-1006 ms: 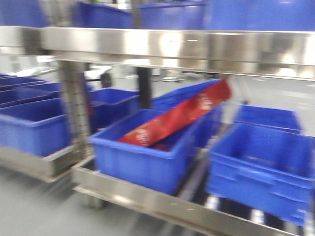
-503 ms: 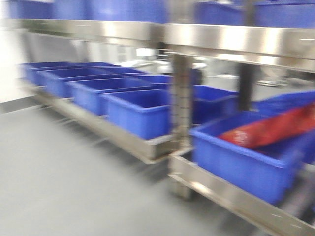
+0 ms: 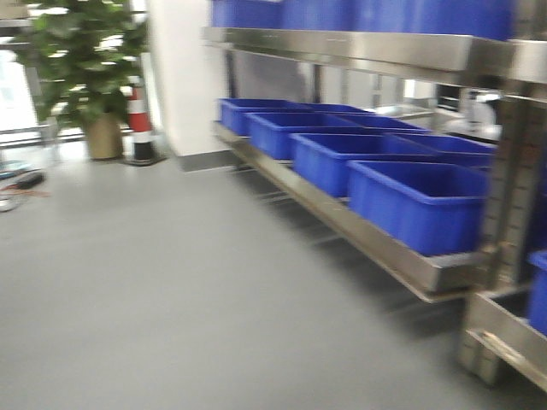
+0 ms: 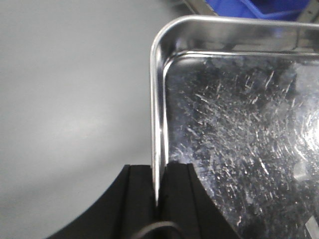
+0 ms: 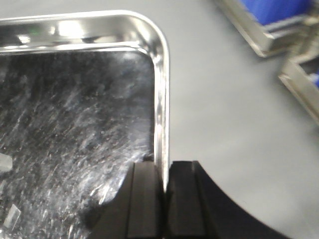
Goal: Stack silver trays without gaps
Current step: 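Hold the tray in both grippers while the base backs away and turns, then carry the tray in both grippers while driving across the room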
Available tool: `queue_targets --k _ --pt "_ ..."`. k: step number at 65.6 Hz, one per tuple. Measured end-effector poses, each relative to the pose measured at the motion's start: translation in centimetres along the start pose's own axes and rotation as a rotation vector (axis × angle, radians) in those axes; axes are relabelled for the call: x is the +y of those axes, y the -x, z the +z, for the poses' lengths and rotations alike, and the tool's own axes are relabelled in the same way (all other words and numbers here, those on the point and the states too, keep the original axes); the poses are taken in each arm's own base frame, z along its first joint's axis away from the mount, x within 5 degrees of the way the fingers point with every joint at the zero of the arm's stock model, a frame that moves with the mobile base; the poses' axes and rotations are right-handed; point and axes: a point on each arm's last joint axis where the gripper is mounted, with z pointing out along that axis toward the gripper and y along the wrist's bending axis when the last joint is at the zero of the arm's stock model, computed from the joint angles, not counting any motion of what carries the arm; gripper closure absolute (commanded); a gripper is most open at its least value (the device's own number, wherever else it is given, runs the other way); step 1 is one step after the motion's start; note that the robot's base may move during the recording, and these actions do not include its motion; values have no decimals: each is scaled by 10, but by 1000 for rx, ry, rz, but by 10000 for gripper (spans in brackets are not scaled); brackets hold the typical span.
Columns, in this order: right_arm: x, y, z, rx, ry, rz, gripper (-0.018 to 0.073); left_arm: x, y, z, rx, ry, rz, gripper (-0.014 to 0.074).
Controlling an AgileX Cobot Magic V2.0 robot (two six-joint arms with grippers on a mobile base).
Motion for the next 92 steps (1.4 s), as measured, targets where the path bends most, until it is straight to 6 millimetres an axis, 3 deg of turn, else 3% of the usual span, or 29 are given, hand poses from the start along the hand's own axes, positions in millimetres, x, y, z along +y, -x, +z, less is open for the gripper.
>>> queue_targets --k 92 --pt "0 0 0 0 0 0 574 0 0 0 -3 1 1 602"
